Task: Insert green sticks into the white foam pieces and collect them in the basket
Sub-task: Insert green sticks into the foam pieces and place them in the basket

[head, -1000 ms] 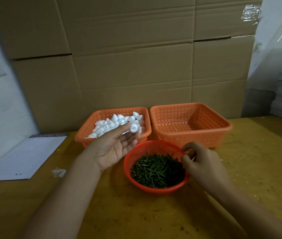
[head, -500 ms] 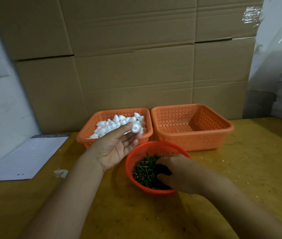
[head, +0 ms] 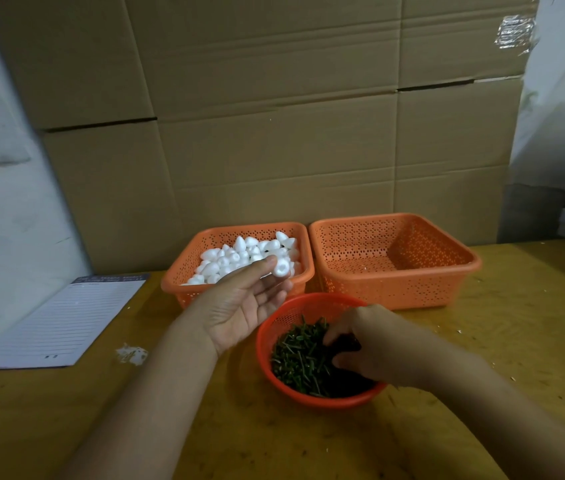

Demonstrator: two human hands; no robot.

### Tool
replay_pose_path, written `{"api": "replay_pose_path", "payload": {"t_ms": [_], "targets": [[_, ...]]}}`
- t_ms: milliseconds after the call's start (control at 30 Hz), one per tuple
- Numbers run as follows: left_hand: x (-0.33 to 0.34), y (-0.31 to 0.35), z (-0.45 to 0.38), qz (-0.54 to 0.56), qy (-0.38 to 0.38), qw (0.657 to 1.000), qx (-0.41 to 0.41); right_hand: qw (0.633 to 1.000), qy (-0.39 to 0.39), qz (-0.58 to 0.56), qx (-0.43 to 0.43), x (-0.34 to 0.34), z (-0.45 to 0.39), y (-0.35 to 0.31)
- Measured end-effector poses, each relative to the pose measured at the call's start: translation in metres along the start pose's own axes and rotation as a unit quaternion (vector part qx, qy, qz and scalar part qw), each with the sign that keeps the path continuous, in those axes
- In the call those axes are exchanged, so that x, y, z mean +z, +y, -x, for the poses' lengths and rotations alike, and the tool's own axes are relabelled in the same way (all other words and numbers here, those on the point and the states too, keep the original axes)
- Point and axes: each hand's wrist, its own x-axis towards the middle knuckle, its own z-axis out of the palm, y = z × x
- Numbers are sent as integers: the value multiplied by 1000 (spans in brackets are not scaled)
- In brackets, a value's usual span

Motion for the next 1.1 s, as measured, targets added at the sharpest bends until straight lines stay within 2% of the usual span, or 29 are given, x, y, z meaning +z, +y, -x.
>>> {"api": "replay_pose_path", "payload": {"t_ms": [100, 267, 400, 467, 533, 600, 667, 1100], "targets": [[0, 0, -1, -4, -2, 1000, 1, 1000, 4, -3, -1, 1, 1, 2], [-2, 1, -3, 1, 0, 1000, 5, 997, 72, -22, -19, -7, 2, -3], [0, -2, -3, 1, -5, 1000, -4, 985, 135, -111, -15, -11, 3, -8], [2, -4, -3, -1, -8, 1000, -4, 948, 148, -283, 16, -9, 4, -14], [3, -5, -3, -3, -11, 1000, -3, 872, 125, -471, 52, -8, 6, -23], [3, -4, -3, -4, -15, 1000, -3, 808, 91, -578, 74, -7, 8, -29], [4, -4, -3, -6, -22, 1000, -3, 774, 75, -624, 78, -8, 9, -32], [6, -3, 1, -5, -22, 1000, 1, 777, 100, -618, 66, -7, 11, -36]]}}
